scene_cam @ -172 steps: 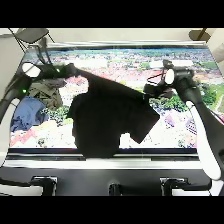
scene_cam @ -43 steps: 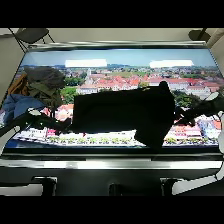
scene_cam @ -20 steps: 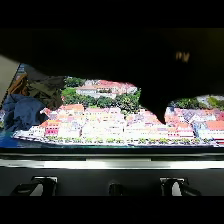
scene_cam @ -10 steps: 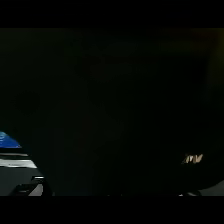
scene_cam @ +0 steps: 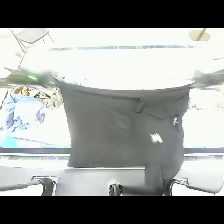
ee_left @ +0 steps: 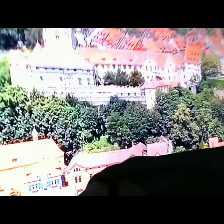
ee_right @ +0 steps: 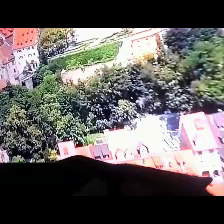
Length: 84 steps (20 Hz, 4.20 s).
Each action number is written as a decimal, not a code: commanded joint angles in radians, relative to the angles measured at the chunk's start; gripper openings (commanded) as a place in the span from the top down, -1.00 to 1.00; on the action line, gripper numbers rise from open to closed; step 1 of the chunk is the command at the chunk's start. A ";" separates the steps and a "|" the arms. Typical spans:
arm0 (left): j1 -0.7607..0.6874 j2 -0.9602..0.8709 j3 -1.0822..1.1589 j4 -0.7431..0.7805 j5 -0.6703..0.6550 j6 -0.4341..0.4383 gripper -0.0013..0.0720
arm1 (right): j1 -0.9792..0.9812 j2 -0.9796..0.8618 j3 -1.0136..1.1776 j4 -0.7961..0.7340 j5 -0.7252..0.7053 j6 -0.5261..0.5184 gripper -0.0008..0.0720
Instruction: Fold the shirts.
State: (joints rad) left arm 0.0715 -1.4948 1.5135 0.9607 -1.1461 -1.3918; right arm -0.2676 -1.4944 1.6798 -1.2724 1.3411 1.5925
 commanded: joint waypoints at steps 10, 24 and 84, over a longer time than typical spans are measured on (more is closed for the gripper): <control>0.026 -0.418 0.234 -0.156 0.105 0.017 0.88 | 0.000 -0.248 0.021 0.007 -0.385 0.074 0.87; 0.068 -0.442 0.232 -0.032 -0.515 0.058 0.88 | -0.016 -0.240 -0.080 -0.090 0.340 -0.008 0.87; 0.096 -0.050 -0.690 -0.045 -0.192 0.226 0.88 | -0.191 0.320 -1.108 0.034 -0.082 -0.139 0.86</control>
State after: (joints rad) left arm 0.1673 -1.5471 0.8234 0.9127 -1.3361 -1.1671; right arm -0.4591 -1.1702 0.5777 -1.2407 1.2751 1.4578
